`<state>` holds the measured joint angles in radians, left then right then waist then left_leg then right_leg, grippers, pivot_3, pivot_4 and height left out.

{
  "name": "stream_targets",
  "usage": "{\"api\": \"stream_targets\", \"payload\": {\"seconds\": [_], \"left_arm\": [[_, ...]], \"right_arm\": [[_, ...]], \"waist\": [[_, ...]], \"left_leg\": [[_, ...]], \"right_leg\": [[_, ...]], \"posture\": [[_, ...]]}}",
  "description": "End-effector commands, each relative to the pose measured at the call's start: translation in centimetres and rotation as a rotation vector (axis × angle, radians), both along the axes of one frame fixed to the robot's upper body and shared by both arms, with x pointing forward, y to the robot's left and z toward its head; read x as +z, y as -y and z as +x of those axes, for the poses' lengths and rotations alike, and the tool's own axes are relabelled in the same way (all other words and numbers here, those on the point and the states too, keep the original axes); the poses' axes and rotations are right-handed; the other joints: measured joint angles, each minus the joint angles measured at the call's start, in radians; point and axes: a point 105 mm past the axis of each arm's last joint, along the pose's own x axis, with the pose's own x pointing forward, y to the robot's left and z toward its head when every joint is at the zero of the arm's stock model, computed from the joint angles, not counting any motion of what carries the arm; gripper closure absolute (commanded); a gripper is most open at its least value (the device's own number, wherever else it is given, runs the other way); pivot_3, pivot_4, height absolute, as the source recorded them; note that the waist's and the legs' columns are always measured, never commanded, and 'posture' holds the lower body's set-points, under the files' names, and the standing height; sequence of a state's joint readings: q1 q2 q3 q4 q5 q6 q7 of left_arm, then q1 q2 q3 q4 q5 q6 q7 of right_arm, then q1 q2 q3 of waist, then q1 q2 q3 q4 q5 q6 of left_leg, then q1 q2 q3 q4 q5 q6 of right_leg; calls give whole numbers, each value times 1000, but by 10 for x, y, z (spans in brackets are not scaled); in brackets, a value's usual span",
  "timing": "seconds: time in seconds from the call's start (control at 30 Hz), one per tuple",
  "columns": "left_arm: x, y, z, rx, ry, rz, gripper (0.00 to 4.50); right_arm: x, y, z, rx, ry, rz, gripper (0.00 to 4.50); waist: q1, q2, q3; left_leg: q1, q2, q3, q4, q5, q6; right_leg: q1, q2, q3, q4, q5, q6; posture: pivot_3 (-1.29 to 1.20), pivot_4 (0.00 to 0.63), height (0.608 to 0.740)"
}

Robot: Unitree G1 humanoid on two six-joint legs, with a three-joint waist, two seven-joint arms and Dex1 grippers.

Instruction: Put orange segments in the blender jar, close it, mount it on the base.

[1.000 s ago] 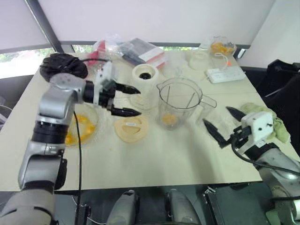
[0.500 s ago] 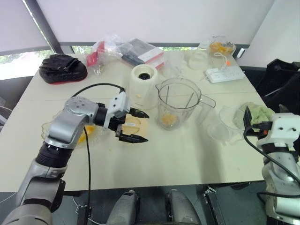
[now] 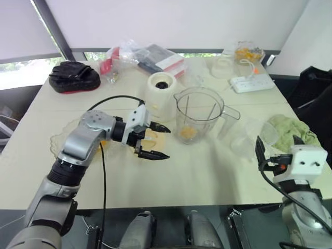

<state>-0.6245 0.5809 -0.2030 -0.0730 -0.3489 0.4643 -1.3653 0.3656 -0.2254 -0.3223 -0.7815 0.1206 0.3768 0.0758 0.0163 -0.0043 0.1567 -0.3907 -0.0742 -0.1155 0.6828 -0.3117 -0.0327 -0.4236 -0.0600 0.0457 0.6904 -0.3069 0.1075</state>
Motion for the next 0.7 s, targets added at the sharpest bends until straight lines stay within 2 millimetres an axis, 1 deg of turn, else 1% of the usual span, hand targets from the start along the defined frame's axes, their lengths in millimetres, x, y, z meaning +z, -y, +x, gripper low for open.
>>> {"api": "stream_targets", "payload": {"seconds": [0.03,0.17,0.3,0.43,0.7], "left_arm": [[9,-1,2,0,45,-6,32],[10,-1,2,13,55,-5,32],[11,-2,3,26,62,-6,32],[11,-2,4,38,72,-5,32],[12,-3,5,52,83,-8,32]], "right_arm": [[-13,5,-11,-72,-41,52,0],[-28,16,-15,-153,-81,107,0],[-39,18,-21,-171,-120,128,0],[-47,21,-23,-195,-142,160,0],[-53,26,-18,-220,-163,189,0]], "waist": [[1,0,0],[0,0,0],[-1,1,0],[-1,1,0],[-1,1,0]], "left_leg": [[0,0,0,0,0,0],[0,0,-1,-2,0,-1],[0,0,-1,-3,0,-1],[0,0,-1,-3,0,-1],[0,0,-2,-3,1,-1]], "right_leg": [[0,0,0,0,0,0],[0,0,-1,-1,0,-1],[0,0,-1,-1,-1,-1],[0,0,-1,-1,-1,-1],[0,0,-2,-1,-1,-2]], "posture": [[0,150,740],[0,150,740],[0,150,740],[0,150,740],[0,150,740]]}}
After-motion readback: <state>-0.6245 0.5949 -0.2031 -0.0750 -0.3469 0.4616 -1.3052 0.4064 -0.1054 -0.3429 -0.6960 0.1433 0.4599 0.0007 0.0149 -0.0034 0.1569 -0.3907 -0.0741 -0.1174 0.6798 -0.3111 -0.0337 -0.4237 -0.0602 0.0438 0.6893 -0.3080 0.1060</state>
